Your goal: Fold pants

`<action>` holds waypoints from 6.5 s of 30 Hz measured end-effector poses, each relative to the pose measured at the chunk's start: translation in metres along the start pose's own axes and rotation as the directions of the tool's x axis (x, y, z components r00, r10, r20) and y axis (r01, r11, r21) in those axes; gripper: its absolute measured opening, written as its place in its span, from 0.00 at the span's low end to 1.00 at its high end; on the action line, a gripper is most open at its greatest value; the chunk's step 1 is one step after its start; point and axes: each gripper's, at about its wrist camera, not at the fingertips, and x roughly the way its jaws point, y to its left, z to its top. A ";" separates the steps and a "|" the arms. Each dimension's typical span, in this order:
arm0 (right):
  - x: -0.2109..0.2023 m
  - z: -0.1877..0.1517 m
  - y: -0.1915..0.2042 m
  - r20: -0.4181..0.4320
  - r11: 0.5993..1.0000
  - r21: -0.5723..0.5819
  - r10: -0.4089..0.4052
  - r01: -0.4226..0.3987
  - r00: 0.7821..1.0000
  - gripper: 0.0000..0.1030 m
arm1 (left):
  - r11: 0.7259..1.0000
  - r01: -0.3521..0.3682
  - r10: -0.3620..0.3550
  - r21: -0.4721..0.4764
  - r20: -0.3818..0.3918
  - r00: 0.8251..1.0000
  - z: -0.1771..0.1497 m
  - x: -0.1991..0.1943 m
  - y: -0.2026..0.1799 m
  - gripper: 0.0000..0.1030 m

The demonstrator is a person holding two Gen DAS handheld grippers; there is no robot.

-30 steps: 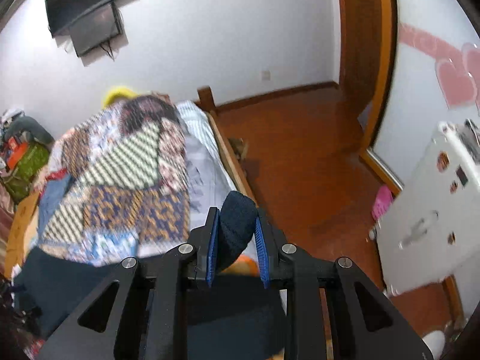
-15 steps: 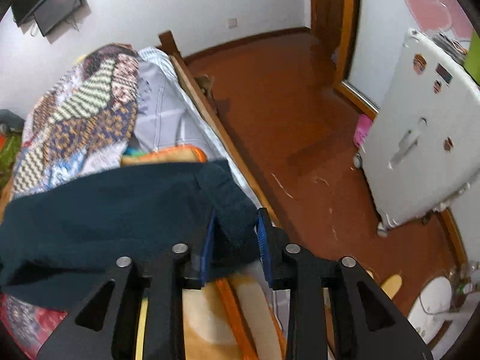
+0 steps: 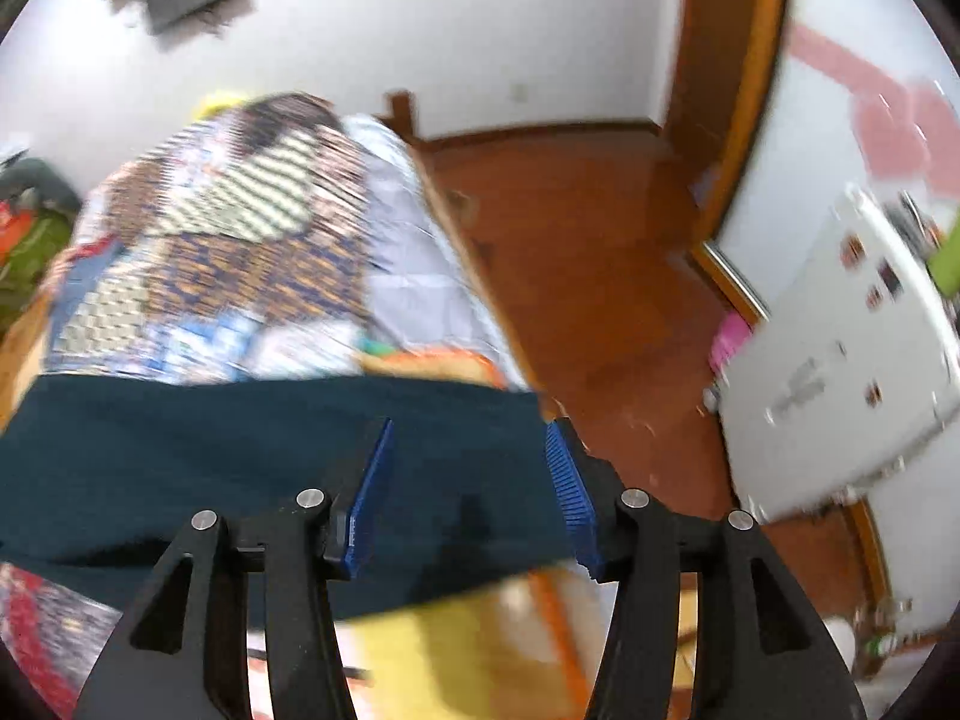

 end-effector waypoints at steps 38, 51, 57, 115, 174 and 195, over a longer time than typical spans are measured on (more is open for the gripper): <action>0.121 0.013 0.479 -0.403 0.670 -0.504 0.375 -0.545 0.834 0.57 | 0.922 -0.030 -0.099 -0.385 -0.312 0.945 -0.082 0.135 0.294 0.57; 0.125 -0.008 0.504 -0.398 0.609 -0.589 0.354 -0.532 0.846 0.06 | 0.935 -0.216 0.158 -0.281 -0.213 0.964 -0.067 0.115 0.287 0.35; 0.118 0.002 0.503 -0.309 0.646 -0.624 0.312 -0.439 0.898 0.05 | 0.944 -0.230 0.162 -0.236 -0.275 0.948 -0.058 0.132 0.288 0.39; 0.054 -0.045 0.215 -0.229 0.970 -0.179 0.120 -0.163 0.966 0.56 | 0.970 -0.126 0.103 -0.210 -0.118 0.988 -0.085 -0.017 0.204 0.83; 0.105 -0.014 -0.060 -0.014 0.992 0.120 -0.030 0.032 0.999 0.19 | 0.992 -0.077 0.097 0.102 -0.206 0.974 0.002 0.097 -0.047 0.98; 0.082 -0.055 -0.008 -0.141 0.992 0.122 0.051 -0.034 0.989 0.59 | 0.982 -0.051 0.091 0.180 -0.224 0.970 -0.014 0.096 -0.057 0.98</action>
